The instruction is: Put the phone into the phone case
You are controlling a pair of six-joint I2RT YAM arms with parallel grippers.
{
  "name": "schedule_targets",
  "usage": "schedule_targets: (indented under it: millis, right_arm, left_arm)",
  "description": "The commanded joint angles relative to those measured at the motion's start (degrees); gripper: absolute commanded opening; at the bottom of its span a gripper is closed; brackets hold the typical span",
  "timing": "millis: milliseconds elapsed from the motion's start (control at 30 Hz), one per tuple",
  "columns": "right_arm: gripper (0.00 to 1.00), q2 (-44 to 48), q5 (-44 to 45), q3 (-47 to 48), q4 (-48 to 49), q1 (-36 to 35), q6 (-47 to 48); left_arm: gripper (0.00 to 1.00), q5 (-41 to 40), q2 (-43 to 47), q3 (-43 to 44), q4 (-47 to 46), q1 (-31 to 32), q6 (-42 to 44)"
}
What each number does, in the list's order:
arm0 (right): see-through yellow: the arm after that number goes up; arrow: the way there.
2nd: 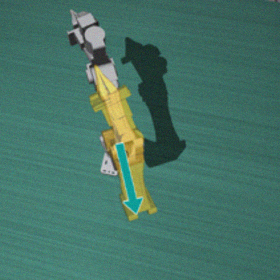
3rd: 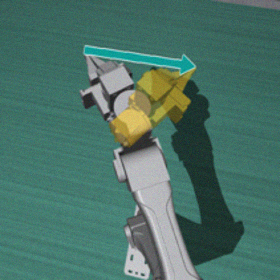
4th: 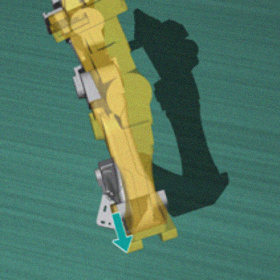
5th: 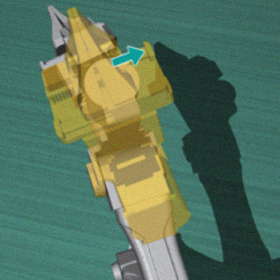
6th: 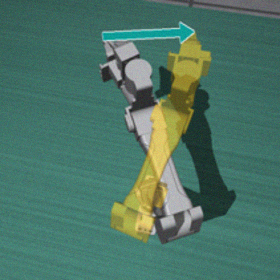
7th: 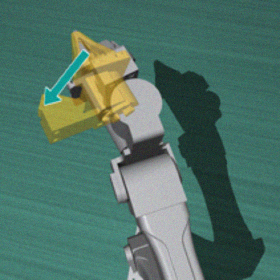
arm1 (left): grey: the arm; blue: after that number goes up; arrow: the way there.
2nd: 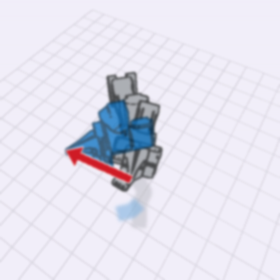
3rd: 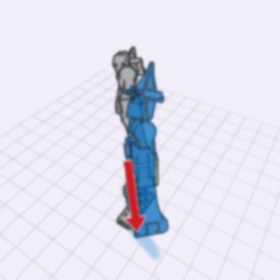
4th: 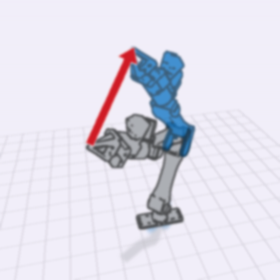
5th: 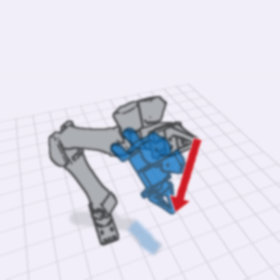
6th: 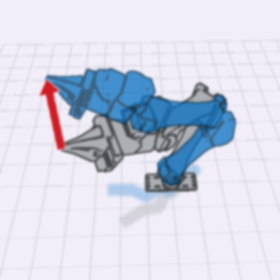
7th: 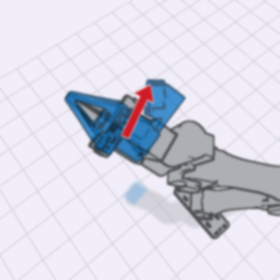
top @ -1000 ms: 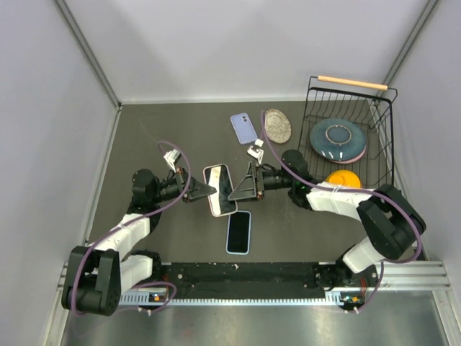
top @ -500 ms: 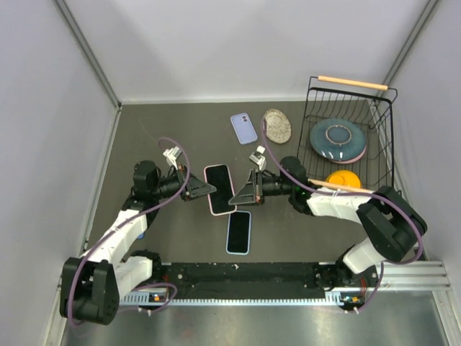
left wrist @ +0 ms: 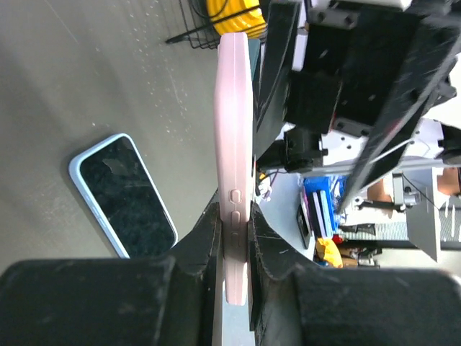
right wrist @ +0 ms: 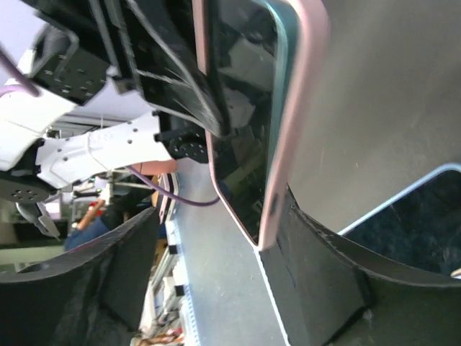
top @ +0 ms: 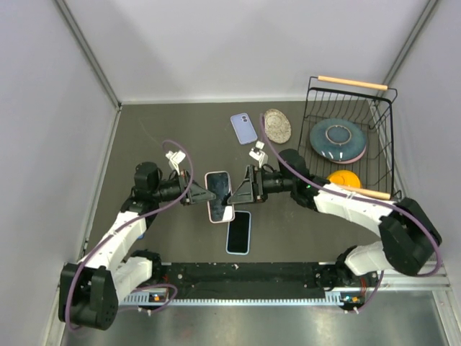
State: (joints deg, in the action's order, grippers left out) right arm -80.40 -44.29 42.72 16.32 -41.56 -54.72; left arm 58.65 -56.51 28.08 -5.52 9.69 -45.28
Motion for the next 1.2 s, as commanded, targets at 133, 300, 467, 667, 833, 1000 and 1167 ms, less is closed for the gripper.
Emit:
schedule_targets:
  millis: [133,300,467,667,833,1000,1167]
  right_arm:
    - [0.89,5.61,-0.70,9.66,-9.89,0.87,17.88]
    - [0.89,3.68,-3.68,14.05,-13.06,1.48,19.30]
    - [0.88,0.77,-7.91,15.55,-10.96,1.83,17.63]
    - [0.85,-1.25,-9.67,15.99,-6.65,2.01,14.99]
    - [0.76,-1.60,-9.67,16.78,-2.80,2.45,12.80]
    - [0.56,-3.35,-10.46,17.31,1.53,4.29,9.90]
    - [0.13,-3.54,-10.29,18.89,1.26,4.38,9.37]
  left_arm:
    - [0.00,12.27,2.81,-2.14,-13.97,0.59,-5.76]
    - [0.00,14.30,1.84,-4.08,-22.69,1.20,-11.32]
    - [0.00,14.82,0.61,-3.99,-23.22,1.29,-11.32]
    - [0.00,15.00,0.00,-4.52,-24.72,1.38,-12.38]
    - [0.00,14.48,-0.79,-4.00,-21.75,1.38,-10.46]
    - [0.00,10.08,-2.99,0.57,-0.48,1.38,2.99]
    - [0.00,4.55,-4.39,2.42,7.34,1.47,6.42]
